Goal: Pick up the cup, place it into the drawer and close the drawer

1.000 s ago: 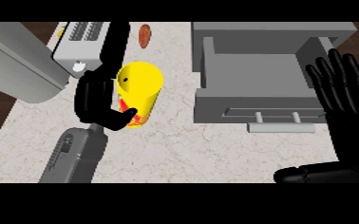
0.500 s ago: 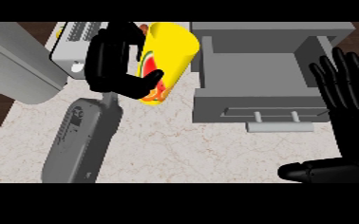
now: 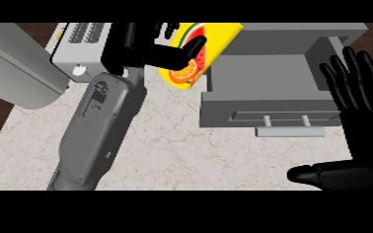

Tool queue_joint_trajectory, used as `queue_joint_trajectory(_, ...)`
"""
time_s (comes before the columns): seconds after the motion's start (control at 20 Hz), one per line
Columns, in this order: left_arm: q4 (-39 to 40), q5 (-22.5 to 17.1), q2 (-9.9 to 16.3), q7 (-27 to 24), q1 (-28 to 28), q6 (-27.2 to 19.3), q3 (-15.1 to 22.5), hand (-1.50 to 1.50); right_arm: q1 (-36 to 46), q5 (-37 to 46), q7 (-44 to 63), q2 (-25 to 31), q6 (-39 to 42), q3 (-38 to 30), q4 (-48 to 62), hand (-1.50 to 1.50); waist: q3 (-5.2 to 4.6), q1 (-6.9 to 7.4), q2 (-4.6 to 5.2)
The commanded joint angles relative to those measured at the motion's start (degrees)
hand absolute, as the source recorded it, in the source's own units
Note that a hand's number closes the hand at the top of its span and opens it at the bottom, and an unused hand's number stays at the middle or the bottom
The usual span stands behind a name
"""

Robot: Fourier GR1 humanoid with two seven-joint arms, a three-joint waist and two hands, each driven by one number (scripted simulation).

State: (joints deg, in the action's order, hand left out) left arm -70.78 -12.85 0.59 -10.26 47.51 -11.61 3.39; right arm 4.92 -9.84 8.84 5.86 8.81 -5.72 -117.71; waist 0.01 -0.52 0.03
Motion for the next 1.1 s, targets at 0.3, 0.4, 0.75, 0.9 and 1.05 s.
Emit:
queue_joint_trajectory(0.3,17.1,-0.2,-0.6,-0.5,13.7,-3.5,0.7,1.5,3.5,4.4,2.0,-1.6,-3.1,3.5,0.4,-1.5,-0.02,-0.4,0.23)
queue_joint_trajectory(0.4,20.5,-2.6,-0.6,0.1,17.2,-6.7,2.5,1.5,2.6,-1.4,1.6,1.3,0.7,-1.0,1.3,-1.5,0.01,-0.73,0.19)
queue_joint_trajectory(0.75,31.3,-9.3,-0.6,-8.5,19.2,-9.5,8.8,1.5,2.5,-0.6,-0.4,1.0,0.5,-1.4,2.3,-1.5,0.02,-1.14,0.34)
queue_joint_trajectory(0.9,35.4,-13.5,-0.6,-8.8,22.5,-13.8,13.3,1.5,4.9,-3.4,0.6,2.4,1.7,-3.2,3.9,-1.5,0.05,-2.34,0.6)
queue_joint_trajectory(1.05,41.8,-15.3,-0.6,-10.0,25.7,-9.9,11.1,1.5,1.9,1.6,-0.5,-1.0,-0.3,2.1,1.0,-1.5,0.03,-2.44,0.78)
